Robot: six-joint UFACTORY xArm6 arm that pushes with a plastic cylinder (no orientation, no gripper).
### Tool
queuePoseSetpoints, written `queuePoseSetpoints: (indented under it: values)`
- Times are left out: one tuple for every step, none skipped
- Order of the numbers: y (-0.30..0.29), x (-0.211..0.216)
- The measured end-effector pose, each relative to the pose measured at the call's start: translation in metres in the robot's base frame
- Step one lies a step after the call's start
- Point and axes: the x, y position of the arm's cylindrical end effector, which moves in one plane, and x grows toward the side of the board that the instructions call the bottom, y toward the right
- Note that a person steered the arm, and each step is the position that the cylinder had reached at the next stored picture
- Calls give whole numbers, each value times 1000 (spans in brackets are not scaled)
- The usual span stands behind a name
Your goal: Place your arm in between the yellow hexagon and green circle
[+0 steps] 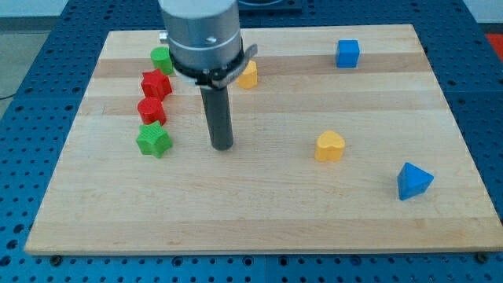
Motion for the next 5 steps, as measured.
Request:
queuePoseSetpoints:
  values:
    - [-5,-35]
    - [-35,-80]
    - [-46,-140]
    - [-8,-137]
    - [40,-113]
